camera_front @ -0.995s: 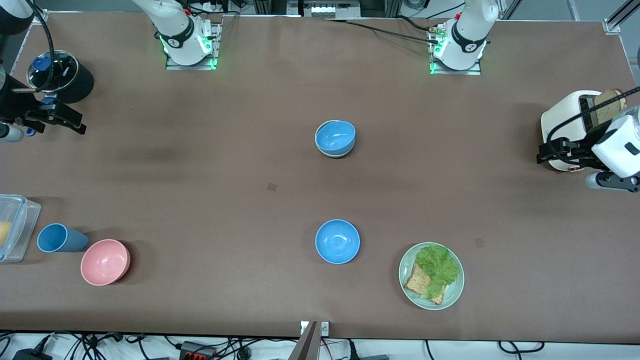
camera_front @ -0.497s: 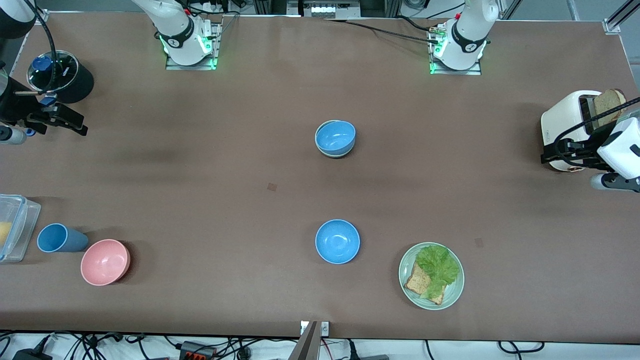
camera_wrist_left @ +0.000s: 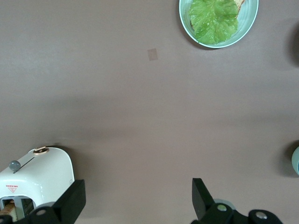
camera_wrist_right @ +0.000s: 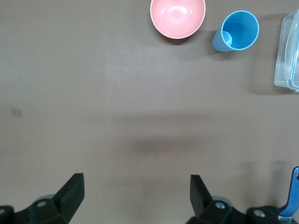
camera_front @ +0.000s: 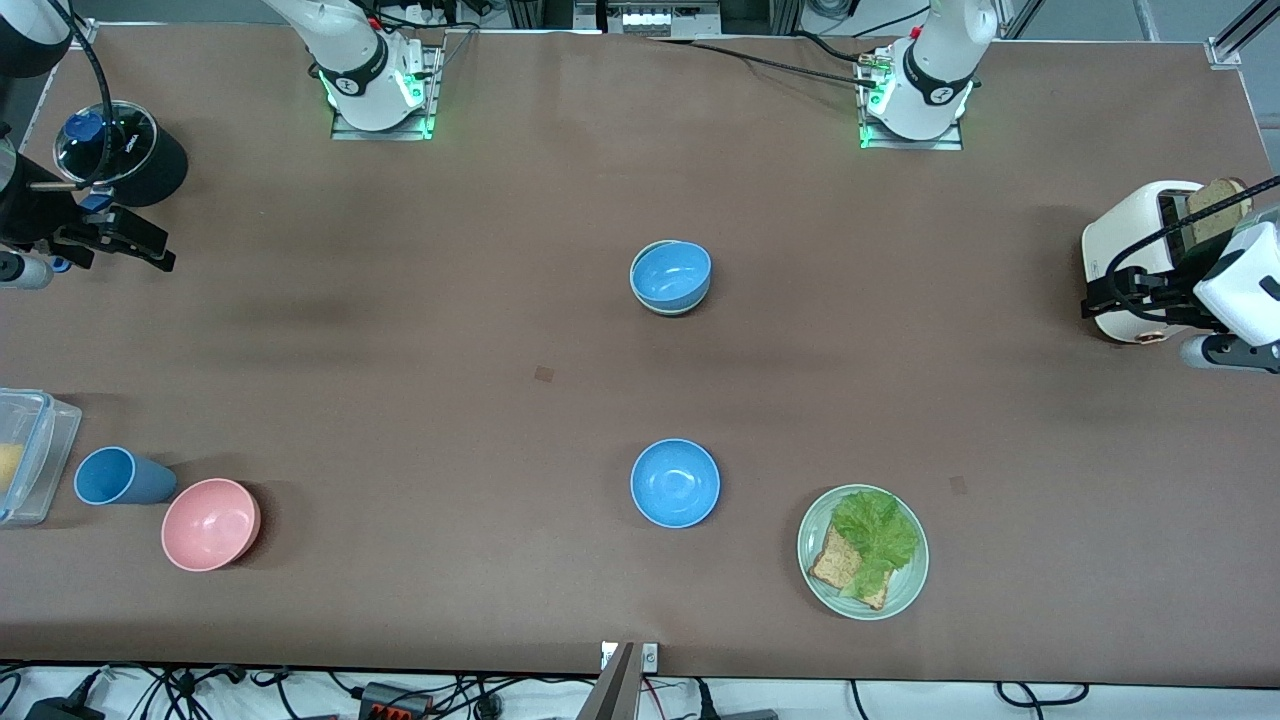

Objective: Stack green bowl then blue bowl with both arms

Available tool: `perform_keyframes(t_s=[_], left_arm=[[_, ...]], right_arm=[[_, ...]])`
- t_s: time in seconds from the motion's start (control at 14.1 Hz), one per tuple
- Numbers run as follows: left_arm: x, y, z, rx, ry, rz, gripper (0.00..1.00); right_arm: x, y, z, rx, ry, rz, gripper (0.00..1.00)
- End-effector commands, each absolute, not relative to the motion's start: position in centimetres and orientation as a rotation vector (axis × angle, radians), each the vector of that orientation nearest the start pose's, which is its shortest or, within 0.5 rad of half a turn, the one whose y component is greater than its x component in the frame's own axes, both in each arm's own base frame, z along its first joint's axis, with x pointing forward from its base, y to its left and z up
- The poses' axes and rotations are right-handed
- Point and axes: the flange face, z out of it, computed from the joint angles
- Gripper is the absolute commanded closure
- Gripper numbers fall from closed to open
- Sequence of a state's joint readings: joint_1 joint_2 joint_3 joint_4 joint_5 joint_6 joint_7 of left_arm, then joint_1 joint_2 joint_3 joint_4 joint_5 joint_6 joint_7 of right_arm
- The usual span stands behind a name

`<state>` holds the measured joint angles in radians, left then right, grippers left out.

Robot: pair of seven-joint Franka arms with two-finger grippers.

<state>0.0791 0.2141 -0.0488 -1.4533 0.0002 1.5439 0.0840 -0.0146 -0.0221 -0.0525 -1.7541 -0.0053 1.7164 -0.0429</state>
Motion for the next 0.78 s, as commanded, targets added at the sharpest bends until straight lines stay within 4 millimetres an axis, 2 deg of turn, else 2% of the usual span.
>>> perform_keyframes(t_s=[0.0,0.21,0.71], left_arm=[[60.42,1.99,55.88,-3.174,0.115,0.166,0.00],[60.48,2.16,55.46,-3.170,0.261,0.183,0.00],[60.44,2.81,55.16,-3.173,0.242,0.200,0.00]], right_arm=[[55.24,-3.65,56.85,-3.146,0.016,0.022,0.00],[55.23,-3.63,56.83,-3.144,0.016,0.024,0.00],[55.28,-3.63,56.76,-3.144,0.018,0.024,0.00]])
